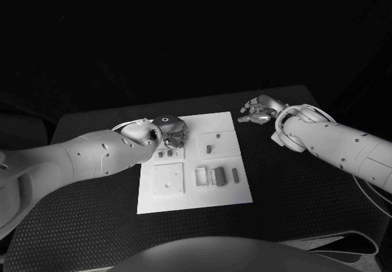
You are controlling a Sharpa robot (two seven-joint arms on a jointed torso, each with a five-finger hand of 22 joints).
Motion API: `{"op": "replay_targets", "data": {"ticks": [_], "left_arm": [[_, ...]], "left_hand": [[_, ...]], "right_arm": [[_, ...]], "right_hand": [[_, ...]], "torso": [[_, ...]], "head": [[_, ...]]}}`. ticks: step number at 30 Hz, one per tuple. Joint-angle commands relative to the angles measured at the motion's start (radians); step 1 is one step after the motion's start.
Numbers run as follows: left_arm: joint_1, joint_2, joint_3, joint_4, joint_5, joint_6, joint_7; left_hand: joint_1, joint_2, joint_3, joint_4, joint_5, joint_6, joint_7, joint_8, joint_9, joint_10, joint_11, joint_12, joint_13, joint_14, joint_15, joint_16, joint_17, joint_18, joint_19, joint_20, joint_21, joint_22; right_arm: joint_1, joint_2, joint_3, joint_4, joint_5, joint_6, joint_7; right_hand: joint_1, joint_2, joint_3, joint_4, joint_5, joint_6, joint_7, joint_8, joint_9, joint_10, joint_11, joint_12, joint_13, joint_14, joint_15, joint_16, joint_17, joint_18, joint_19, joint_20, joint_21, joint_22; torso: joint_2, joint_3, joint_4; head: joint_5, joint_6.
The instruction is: Assemble the parts on the task board
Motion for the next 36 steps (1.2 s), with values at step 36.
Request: {"op": "replay_targets", "data": {"ticks": [36], "left_arm": [[-0.009, 0.022, 0.000, -0.026, -0.016, 0.037, -0.005]], "left_hand": [[-0.001, 0.025, 0.017, 0.002, -0.004, 0.016, 0.000, -0.004, -0.004, 0.040, -0.017, 0.021, 0.040, 0.014, -0.019, 0.008, -0.009, 0.144, 0.015, -0.021, 0.003, 0.019]], "right_arm": [[-0.001, 0.002, 0.000, 0.002, -0.007, 0.011, 0.009]], "right_hand": [[-0.010, 0.001, 0.000, 0.001, -0.001, 0.003, 0.009, 0.006, -0.001, -0.008, -0.002, 0.006, -0.002, -0.007, -0.002, -0.004, -0.001, 0.015, -0.003, -0.007, -0.003, 0.016]], "torso": [[0.000, 0.0000, 0.0000]], "head": [[-0.005, 0.000]]}}
